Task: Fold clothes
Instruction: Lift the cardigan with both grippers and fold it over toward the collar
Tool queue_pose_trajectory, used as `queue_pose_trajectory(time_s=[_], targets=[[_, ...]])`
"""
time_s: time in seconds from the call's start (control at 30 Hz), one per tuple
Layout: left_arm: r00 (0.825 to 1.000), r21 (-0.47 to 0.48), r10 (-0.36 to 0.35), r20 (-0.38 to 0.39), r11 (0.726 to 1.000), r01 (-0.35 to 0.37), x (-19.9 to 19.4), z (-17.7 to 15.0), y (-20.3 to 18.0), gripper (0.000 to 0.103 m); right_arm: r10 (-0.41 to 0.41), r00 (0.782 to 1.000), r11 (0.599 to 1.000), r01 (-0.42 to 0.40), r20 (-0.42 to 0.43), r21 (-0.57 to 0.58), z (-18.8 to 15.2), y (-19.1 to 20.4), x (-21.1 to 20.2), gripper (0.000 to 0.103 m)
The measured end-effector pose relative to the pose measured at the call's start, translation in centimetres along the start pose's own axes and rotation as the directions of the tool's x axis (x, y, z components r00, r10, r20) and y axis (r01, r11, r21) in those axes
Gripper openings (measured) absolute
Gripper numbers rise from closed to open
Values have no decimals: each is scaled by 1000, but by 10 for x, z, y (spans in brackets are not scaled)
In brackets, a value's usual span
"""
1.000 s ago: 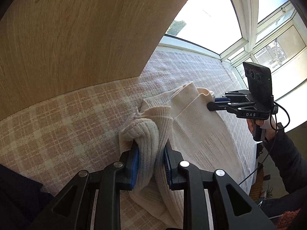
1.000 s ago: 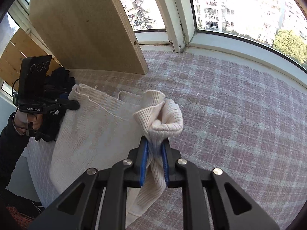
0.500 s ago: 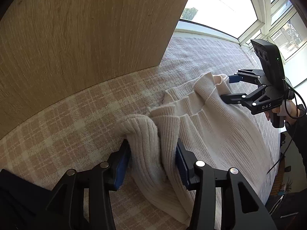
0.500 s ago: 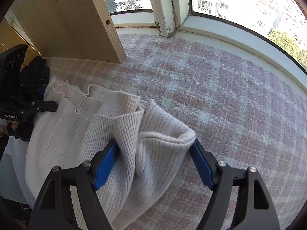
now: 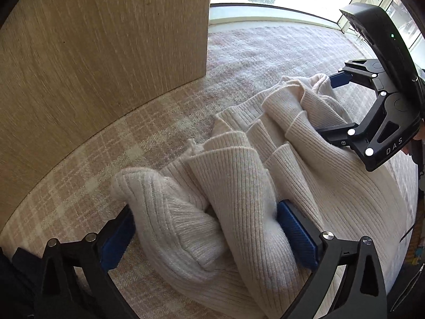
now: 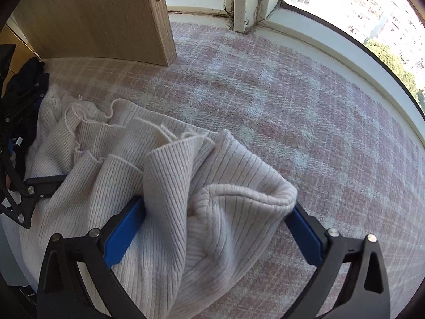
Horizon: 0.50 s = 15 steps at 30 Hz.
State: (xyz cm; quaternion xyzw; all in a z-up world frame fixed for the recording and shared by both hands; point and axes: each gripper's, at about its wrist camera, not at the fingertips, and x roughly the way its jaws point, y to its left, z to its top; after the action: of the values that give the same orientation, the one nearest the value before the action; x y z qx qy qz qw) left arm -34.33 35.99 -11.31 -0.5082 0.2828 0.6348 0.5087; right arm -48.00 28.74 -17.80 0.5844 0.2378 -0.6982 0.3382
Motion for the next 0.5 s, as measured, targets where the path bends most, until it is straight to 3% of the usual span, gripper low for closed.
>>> queue_pose_trajectory(time_s=[0.13,0.2,0.3,0.37,0.4,0.43,0.5], targets=[[996,-108,-87,25,990,89,-6,2,16,102,-4,1000,1000,4,9,8,0,1,0,101],[995,-113,-101,4,989,100,-7,5,17,102,-1,1000,1000,0,17,18,1,-1,-2,96],[996,-109,-94,-13,990,92,-6,7,15,100,23,999,999,-24,32,35,1,-5,-10,71],[996,-114,-87,-6,990,86,-8,7,15,96,63,997,997,-65,38,45,0,-7,-14,41],[997,-118,-83,4,990,83,-10,7,15,74,87,995,995,-89,39,51,0,-8,-15,36],[996,-124,-84,14,989,85,-13,7,16,31,94,995,994,-96,43,51,-1,-8,-16,31],[985,-177,-166,41,969,171,-18,4,25,25,90,995,995,-92,53,46,-2,-6,-17,27]])
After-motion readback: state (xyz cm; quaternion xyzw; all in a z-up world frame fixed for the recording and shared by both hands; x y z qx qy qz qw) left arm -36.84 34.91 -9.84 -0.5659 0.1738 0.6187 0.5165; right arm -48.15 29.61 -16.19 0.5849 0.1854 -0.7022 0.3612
